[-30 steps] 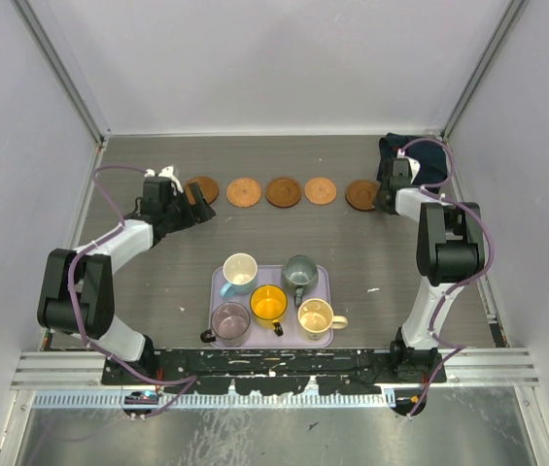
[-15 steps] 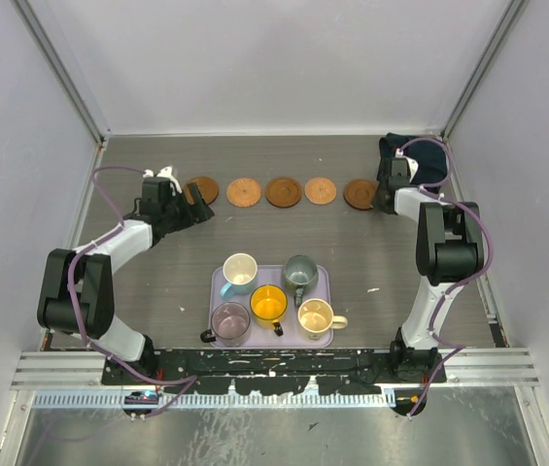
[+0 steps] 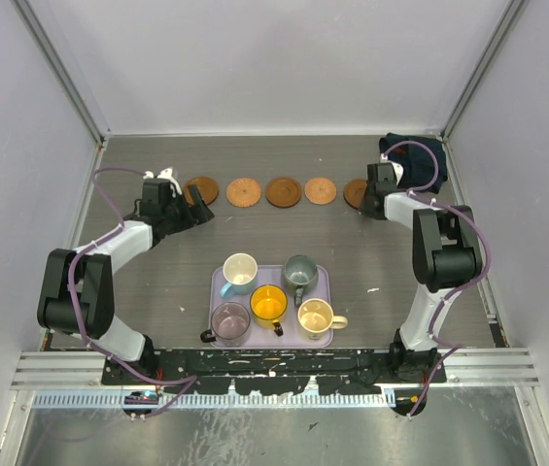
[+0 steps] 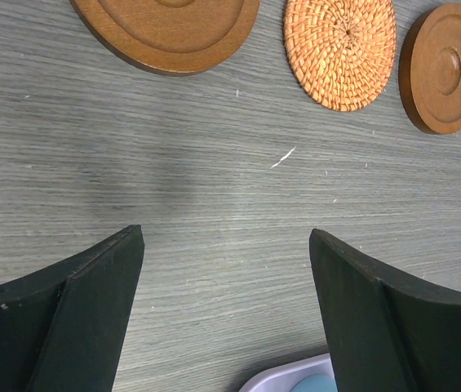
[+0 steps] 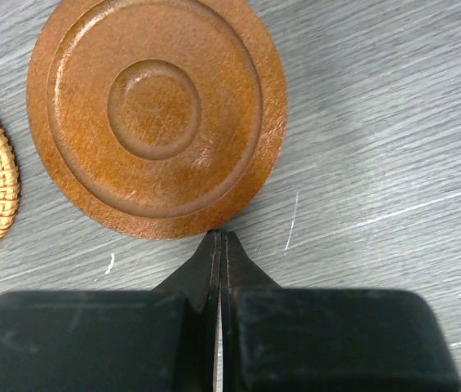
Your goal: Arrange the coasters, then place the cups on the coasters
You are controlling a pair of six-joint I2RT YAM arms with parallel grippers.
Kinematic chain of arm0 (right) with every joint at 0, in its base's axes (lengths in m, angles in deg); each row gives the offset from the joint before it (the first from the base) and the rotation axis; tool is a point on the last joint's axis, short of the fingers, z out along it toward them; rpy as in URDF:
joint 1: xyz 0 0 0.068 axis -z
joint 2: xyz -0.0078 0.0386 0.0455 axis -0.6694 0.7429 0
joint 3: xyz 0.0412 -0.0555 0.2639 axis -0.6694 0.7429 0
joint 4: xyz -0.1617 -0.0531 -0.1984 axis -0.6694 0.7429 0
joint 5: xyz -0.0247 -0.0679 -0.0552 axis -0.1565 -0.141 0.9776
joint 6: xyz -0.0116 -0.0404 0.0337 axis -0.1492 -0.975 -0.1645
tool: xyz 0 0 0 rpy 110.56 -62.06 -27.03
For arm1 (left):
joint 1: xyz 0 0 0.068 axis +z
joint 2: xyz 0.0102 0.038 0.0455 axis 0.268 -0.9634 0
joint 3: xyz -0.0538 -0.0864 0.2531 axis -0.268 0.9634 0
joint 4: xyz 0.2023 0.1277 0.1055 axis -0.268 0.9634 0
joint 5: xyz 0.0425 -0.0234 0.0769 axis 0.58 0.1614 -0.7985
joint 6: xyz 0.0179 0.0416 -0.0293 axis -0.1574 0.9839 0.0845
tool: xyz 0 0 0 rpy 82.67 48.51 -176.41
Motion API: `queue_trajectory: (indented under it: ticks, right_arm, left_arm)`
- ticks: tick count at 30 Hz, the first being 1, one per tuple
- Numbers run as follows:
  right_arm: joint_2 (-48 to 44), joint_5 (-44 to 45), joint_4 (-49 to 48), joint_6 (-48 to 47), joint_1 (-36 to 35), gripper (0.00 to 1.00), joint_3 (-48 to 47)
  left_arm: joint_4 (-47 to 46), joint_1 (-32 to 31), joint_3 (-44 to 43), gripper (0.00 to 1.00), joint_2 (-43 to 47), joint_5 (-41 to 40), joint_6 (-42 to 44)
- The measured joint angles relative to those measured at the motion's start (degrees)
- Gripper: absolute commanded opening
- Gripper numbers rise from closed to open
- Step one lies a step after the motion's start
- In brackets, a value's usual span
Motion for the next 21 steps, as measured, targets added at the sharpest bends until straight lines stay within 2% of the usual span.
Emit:
queue_trajectory:
  ticks: [21]
  right_arm:
    - [3.7, 0.2, 2.2, 0.0, -0.5, 0.01, -5.6]
  left_arm:
    - [0.2, 0.0, 0.0, 0.84, 0.0, -0.7, 0.1]
